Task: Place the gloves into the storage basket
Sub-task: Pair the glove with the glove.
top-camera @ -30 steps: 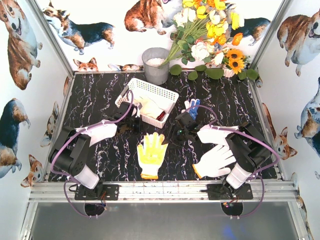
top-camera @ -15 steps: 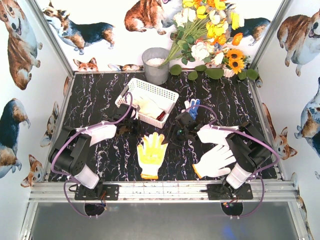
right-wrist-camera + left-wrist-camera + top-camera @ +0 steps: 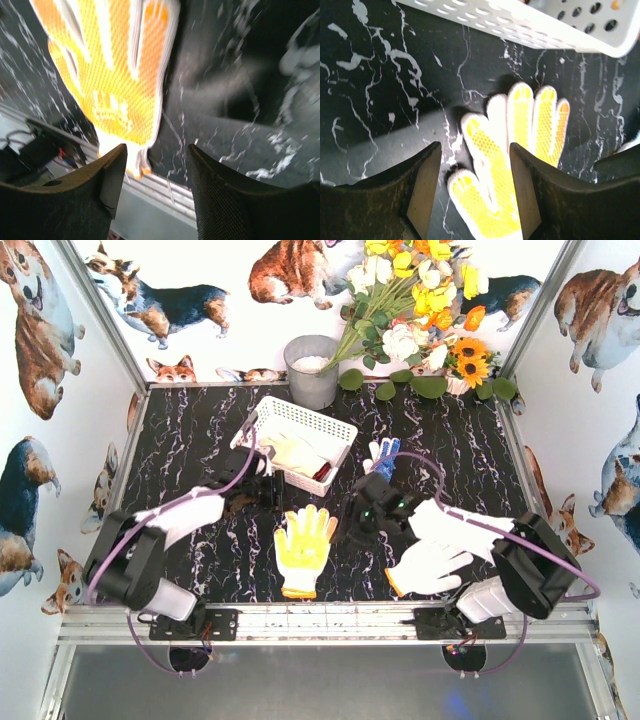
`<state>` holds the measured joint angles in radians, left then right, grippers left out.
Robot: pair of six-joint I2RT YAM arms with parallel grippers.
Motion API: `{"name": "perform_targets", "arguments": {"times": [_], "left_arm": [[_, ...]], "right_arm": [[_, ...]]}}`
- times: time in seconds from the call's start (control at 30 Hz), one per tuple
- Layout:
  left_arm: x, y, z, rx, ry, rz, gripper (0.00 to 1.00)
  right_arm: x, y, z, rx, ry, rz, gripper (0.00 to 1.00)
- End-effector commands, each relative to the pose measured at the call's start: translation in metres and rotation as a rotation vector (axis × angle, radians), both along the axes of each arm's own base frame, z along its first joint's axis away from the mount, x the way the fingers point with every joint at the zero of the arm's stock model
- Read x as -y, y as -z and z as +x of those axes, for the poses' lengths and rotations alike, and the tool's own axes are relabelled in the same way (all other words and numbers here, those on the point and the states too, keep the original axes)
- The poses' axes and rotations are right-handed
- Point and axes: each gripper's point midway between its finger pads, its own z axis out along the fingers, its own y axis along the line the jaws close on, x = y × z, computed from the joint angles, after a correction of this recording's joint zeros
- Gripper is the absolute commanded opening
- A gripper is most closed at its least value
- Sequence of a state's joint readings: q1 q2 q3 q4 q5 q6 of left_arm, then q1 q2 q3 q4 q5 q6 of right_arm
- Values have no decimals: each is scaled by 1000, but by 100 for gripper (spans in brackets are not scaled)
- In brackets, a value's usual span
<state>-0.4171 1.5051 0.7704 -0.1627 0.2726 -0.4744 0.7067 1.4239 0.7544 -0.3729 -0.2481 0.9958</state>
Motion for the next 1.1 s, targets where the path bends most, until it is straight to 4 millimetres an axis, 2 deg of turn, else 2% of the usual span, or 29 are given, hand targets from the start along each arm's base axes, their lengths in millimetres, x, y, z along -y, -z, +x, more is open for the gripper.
{"name": "perform_targets", "arguments": {"times": [0.0, 0.07, 0.23, 0.37, 0.57, 0.7, 0.87, 1.07], "left_arm": [[-11, -11, -27, -21, -11, -22, 53], [-9, -14, -47, -59, 0, -53, 54], [-10, -5, -109, -192, 36, -77, 57], [1, -4, -147, -285, 78, -142, 57], [17, -1, -181, -341, 152, -135, 53], [19, 7, -192, -364, 168, -121, 45], [13, 12, -185, -328, 136, -75, 33], [12, 12, -181, -310, 117, -70, 31]], "right_arm": [[-12, -13, -38, -19, -76, -14, 52], [-21, -14, -53, -32, -93, -5, 51], [-43, -9, -85, -79, -125, 45, 50], [-50, -3, -87, -96, -143, 44, 46], [-64, -3, -82, -87, -155, 67, 43], [-71, 2, -81, -100, -166, 76, 41], [-80, 7, -82, -123, -191, 84, 39], [-86, 6, -79, -122, -205, 86, 38]]}}
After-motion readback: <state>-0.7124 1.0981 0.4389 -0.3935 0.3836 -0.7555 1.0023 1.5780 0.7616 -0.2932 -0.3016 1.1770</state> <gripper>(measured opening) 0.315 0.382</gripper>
